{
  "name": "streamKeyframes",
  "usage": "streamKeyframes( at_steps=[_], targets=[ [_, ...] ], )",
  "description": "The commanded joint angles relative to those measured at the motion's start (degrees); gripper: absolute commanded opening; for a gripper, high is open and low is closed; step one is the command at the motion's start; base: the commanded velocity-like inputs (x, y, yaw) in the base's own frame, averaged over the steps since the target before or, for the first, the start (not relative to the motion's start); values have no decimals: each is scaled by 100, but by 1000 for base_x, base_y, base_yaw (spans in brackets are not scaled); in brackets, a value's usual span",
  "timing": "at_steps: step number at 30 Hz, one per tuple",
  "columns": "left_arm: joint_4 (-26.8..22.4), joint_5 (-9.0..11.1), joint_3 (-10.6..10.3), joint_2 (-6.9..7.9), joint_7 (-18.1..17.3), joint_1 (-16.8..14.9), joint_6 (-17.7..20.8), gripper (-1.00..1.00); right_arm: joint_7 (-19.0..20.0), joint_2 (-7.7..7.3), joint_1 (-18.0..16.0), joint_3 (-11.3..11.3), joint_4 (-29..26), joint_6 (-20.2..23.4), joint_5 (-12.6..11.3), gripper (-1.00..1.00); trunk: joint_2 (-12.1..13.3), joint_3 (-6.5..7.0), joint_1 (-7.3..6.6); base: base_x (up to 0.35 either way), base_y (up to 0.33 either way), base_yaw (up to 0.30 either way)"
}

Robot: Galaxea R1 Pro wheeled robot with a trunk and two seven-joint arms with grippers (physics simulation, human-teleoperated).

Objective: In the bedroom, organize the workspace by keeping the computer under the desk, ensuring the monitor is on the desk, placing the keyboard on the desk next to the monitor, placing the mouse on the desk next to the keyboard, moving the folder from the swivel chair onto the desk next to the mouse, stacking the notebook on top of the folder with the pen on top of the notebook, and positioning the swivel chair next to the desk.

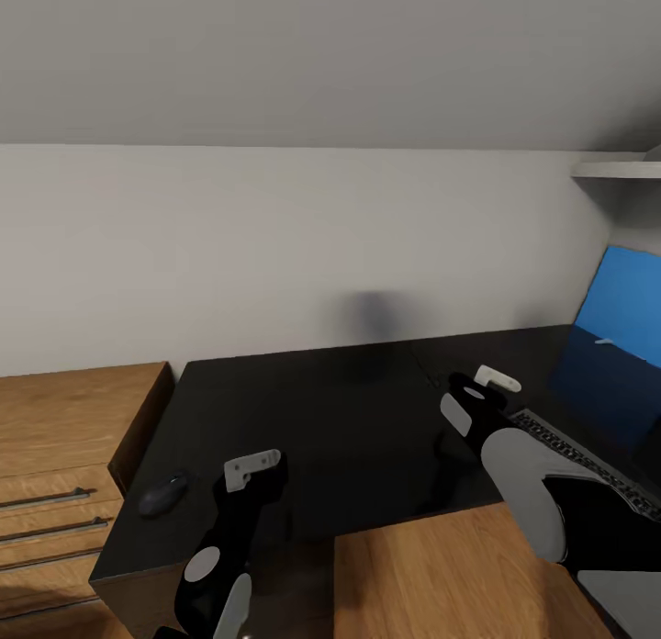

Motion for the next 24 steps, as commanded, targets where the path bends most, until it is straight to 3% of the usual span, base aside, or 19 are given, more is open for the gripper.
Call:
streamKeyframes(
  at_steps=[1,15,24],
  targets=[
    [-8,54,-8,2,45,-4,19,100,11,2,-4,-28,3,-45,-30,100,-3,-6,0,0,0,-259],
    [-8,49,-34,2,64,-4,8,100,40,2,4,-28,33,-55,-34,100,-3,-6,0,0,0,-260],
    [-8,-43,-175,-49,84,-76,78,100,51,4,17,-28,43,-62,-43,100,-3,-6,0,0,0,-259]
  ],
)
